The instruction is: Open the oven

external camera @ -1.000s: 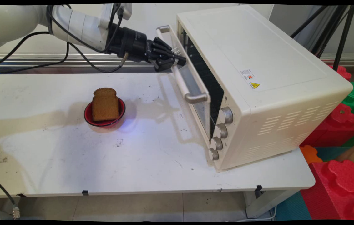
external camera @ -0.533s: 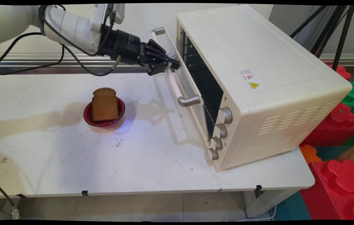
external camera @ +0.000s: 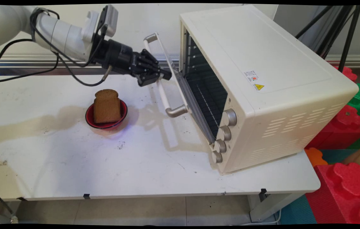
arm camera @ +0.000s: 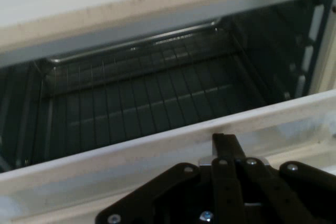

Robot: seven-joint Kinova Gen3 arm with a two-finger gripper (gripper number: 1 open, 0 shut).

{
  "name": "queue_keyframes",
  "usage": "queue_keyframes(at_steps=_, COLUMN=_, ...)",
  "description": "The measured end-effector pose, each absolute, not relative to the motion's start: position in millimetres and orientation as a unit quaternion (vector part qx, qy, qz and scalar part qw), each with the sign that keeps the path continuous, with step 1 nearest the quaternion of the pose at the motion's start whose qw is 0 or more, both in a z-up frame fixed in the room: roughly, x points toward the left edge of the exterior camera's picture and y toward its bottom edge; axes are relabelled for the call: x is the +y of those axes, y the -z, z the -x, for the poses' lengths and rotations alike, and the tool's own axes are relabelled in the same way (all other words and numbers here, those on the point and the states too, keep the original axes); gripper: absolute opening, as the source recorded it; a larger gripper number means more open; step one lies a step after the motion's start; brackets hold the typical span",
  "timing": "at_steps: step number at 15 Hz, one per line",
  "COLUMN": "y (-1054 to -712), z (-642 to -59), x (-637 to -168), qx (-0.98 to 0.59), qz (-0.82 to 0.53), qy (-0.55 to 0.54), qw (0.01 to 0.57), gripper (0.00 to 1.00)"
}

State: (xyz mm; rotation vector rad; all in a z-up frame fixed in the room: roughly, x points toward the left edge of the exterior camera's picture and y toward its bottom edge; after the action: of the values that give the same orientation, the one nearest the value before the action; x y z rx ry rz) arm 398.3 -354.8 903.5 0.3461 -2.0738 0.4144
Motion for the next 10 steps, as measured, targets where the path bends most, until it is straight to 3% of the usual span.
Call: queue_keyframes(at_steps=10, y=-875, z=-423, x=-338, qx=-0.868, qz=-0.139, qy=-0.16, qw=0.449, gripper=0.0)
